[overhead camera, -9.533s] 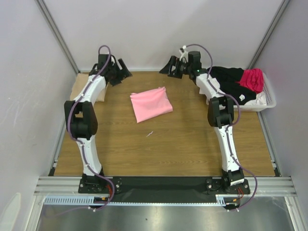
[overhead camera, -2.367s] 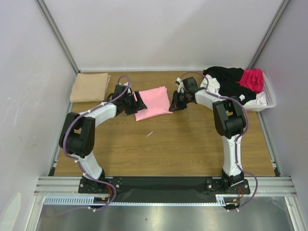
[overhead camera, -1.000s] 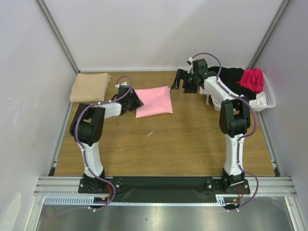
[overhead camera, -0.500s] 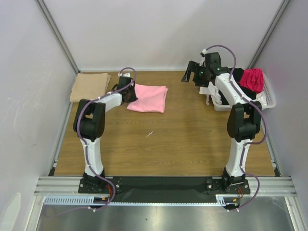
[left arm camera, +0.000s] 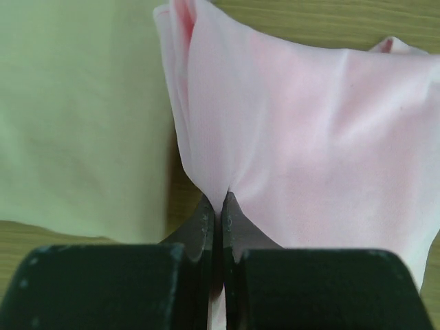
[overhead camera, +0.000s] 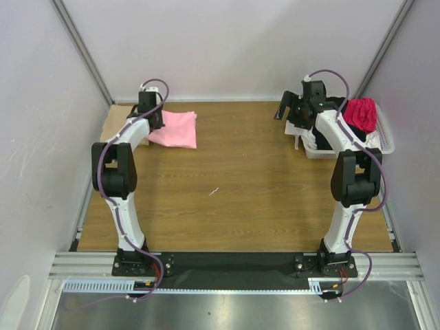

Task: Fold and stack the t-shirts
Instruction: Neatly place the folded tshirt to the corner

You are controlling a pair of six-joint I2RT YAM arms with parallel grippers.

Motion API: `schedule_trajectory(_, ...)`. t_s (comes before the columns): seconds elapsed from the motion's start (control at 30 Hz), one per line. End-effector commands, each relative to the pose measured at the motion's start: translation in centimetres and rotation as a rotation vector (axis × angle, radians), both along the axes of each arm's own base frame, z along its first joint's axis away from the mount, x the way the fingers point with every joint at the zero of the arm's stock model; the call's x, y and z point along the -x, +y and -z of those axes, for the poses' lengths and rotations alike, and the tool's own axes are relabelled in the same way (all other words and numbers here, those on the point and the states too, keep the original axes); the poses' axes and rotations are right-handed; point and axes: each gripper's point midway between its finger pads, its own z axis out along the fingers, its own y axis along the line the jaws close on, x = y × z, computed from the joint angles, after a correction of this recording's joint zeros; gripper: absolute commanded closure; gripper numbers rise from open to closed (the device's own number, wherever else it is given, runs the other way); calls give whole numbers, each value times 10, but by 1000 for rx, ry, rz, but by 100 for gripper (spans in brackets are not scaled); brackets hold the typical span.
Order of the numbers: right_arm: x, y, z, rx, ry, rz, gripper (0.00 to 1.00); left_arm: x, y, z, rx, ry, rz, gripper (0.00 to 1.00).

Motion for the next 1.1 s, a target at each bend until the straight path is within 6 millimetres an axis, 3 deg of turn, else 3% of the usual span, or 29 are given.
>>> schedule_trajectory(0.0, -8, -7, -33, -6, -115, 49, 0, -17, 40, -59, -150, -95, -4, 100)
schedule_trajectory(0.07, -11, -7, -34, -12, -132, 50, 0, -21, 44, -66, -155, -109, -2, 100)
schedule_trajectory(0.1, -11, -6, -35, -13, -135, 51, 0, -23, 63, -72, -139, -129, -18, 100)
schedule_trajectory(0.3, -17, -7, -29, -1, -123, 46, 0, -37, 80, -94, -109, -182, 12, 100)
schedule_trajectory(0.63, -20, -9, -21, -3, -102, 68, 0, -39, 118, -112, -102, -225, -33, 100)
schedule_trajectory(1.07, -16, -5, -2, -29, -61, 80, 0, -35, 78, -156, 87, -342, 89, 100)
